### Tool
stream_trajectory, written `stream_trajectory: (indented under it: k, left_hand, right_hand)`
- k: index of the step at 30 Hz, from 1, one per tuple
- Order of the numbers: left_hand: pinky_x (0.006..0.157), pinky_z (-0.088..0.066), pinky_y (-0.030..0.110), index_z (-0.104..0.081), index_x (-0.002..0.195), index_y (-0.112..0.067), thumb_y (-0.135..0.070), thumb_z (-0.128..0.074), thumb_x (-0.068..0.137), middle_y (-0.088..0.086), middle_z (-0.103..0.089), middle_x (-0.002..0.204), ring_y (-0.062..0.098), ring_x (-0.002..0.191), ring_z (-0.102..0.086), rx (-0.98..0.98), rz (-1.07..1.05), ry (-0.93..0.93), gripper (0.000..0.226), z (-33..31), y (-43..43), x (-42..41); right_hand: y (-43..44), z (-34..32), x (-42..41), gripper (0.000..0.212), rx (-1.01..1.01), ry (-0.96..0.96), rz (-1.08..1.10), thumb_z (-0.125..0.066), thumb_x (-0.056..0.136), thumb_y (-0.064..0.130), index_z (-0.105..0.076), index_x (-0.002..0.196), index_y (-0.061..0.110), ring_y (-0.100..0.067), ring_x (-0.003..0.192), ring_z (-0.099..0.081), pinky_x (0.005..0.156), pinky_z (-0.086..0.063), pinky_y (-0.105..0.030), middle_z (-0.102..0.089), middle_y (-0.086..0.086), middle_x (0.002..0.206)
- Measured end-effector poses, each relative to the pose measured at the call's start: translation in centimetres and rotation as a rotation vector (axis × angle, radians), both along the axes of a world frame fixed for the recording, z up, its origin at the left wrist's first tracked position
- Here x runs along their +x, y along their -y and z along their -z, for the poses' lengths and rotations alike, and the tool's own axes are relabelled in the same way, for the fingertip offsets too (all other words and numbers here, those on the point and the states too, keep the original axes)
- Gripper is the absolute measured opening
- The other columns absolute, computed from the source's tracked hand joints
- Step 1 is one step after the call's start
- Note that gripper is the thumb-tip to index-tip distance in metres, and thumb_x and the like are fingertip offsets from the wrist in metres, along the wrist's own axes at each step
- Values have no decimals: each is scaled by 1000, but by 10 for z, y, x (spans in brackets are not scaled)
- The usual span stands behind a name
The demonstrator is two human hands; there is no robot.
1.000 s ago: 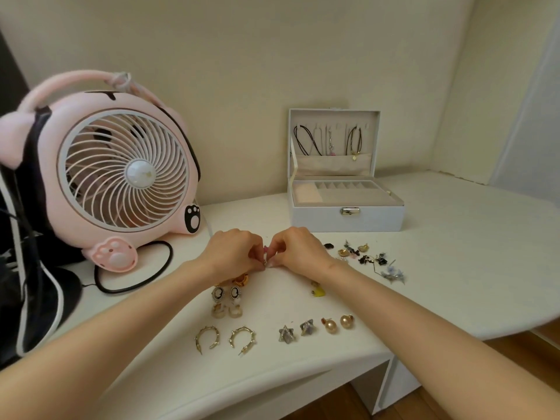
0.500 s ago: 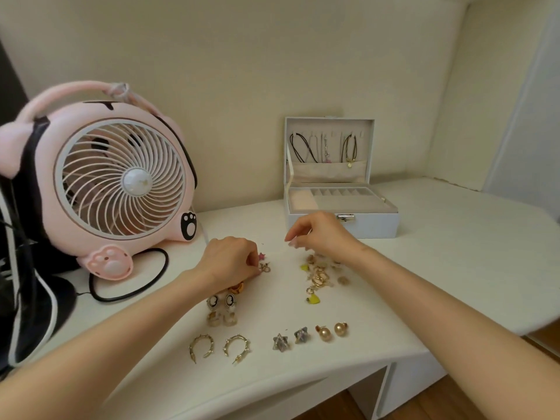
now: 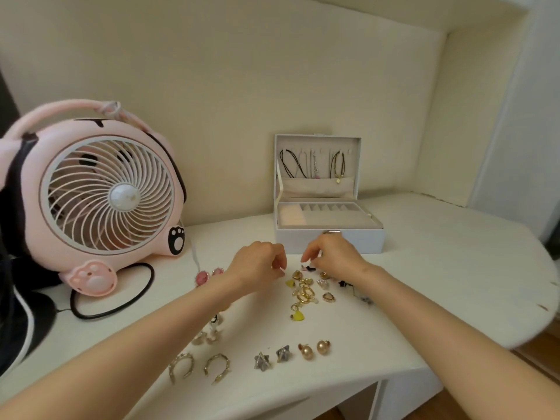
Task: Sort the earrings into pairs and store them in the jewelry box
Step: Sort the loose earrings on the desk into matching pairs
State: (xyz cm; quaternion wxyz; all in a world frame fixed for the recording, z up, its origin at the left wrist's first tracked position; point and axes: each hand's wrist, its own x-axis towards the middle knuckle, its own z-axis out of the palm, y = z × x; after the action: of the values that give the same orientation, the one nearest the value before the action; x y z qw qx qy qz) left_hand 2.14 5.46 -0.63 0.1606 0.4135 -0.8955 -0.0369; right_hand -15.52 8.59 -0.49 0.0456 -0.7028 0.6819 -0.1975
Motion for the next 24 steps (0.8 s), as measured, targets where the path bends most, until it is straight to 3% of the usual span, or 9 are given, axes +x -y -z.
stream_trajectory:
  k: [4, 9, 16, 18, 24]
  left_hand:
    - [74, -45, 27, -62, 105, -21, -15, -58, 86, -3, -65, 102, 16, 93, -57, 60, 54, -24, 20, 2, 3, -11]
    - [82, -46, 30, -65, 105, -26, -19, -58, 87, -3, -61, 104, 16, 98, -52, 76, 97, -1, 20, 8, 2, -21]
    - [72, -40, 24, -62, 99, -21, -21, -56, 89, 0, -60, 104, 15, 92, -53, 48, 49, -20, 12, 12, 8, -25]
    - [70, -38, 24, -62, 100, -21, -21, -55, 89, 0, -61, 105, 15, 91, -53, 48, 34, -30, 12, 12, 10, -26]
    - [71, -36, 24, -58, 105, -20, -27, -54, 90, 1, -58, 108, 16, 94, -51, 19, 17, -66, 17, 11, 10, -32]
  right_hand:
    - [6, 7, 4, 21, 23, -52, -23, -71, 81, 17, -72, 102, 19, -15, 93, -60, 76, -45, -25, -67, 1, 103]
    - [10, 8, 2, 11, 33, 15, -27, -68, 81, 11, -74, 90, 12, -18, 88, -64, 78, -51, -28, -71, -4, 94]
    - [8, -3, -10, 10, 19, 152, -4, -63, 84, 6, -73, 86, 5, -1, 70, -55, 68, -46, -18, -66, 1, 82]
    - [8, -6, -14, 8, 6, 200, 13, -64, 84, 6, -71, 86, 7, -4, 71, -59, 67, -47, -18, -67, -2, 84]
    - [7, -12, -26, 9, 11, 166, 26, -68, 82, 10, -72, 87, 17, -13, 89, -60, 84, -51, -31, -64, 4, 88]
